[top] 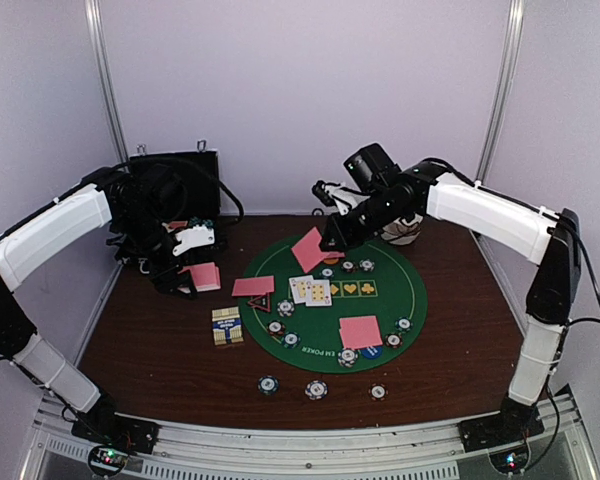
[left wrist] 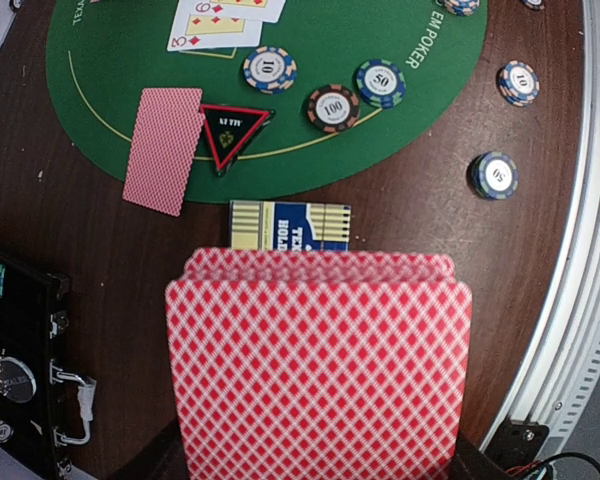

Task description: Distribute texas hold em gaming equipment

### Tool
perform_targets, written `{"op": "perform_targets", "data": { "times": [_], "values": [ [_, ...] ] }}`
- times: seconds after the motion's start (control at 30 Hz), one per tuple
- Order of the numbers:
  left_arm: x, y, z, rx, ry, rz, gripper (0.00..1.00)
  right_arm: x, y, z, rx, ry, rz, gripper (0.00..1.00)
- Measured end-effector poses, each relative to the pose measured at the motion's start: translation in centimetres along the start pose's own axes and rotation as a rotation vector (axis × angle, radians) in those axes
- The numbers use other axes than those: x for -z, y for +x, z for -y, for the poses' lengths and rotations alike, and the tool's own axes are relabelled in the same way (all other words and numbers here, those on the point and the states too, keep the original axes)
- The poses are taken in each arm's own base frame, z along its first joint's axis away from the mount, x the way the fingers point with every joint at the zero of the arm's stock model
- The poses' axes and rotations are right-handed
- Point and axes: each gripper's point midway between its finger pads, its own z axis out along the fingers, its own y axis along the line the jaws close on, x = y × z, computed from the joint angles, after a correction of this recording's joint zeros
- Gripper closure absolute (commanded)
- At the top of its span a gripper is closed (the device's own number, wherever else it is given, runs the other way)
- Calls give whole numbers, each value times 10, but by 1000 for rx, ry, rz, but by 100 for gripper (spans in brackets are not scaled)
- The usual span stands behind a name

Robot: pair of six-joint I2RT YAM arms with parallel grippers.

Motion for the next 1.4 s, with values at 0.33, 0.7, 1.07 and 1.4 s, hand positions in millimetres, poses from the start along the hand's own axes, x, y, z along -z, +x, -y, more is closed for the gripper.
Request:
{"op": "perform_targets", "data": {
  "times": [0.33,0.7,1.07,1.4],
  "values": [
    [0,0,0,0,0,0,100,-34,53,87,648,620,-190,100],
    [0,0,0,0,0,0,100,-92,74,121,994,850,-304,100],
    [0,0,0,0,1,0,100,-109,90,127,1091,900,-374,24],
    [0,0,0,0,2,1,100,-89,60,133,976,1047,-257,1]
  ]
}}
